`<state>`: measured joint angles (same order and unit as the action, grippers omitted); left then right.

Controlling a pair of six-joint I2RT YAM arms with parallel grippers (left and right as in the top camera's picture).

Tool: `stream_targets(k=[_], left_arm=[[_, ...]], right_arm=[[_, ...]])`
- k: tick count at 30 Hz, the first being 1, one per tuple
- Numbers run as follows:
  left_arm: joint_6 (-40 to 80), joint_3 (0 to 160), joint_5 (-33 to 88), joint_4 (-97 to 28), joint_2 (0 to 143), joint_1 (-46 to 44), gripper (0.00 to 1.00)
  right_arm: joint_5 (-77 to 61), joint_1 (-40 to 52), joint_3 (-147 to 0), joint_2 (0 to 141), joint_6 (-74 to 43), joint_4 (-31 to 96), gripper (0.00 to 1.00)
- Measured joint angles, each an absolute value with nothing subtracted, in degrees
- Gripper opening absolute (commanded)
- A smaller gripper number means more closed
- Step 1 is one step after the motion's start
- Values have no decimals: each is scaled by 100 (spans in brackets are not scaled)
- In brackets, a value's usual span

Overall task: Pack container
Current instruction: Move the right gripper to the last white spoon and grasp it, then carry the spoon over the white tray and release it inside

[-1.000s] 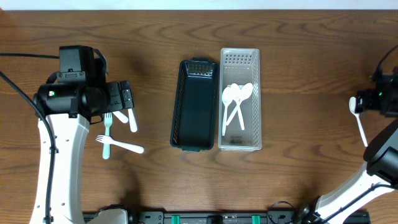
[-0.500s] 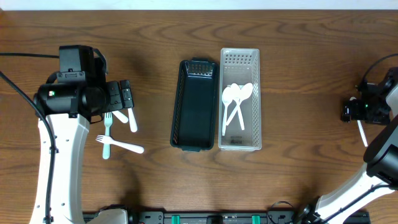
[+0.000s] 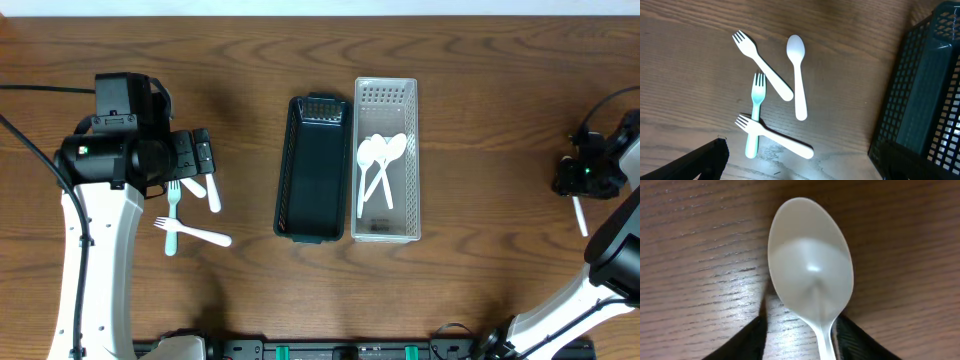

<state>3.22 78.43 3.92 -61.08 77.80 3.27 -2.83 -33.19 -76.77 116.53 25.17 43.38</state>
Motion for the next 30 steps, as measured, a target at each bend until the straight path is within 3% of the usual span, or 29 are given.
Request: stream_targets(k=[6, 9, 16, 21, 30], left_arm=[[322, 7843, 392, -6108, 7780, 327, 98], [322, 7843, 392, -6108, 7780, 327, 98], [322, 7843, 392, -6108, 7780, 327, 98], [320, 7843, 392, -6108, 7780, 327, 98], [320, 7843, 392, -6040, 7780, 327, 98]], right_arm=[[-285, -3319, -7675, 11651, 2464, 4342, 10], [-292, -3319, -7675, 11651, 2401, 4333, 1], [-307, -3315, -7695, 11642, 1605, 4390, 1], [-460, -3096, -7994, 11642, 989, 5234, 1], [-517, -1444, -10460, 11201, 242, 6914, 1]])
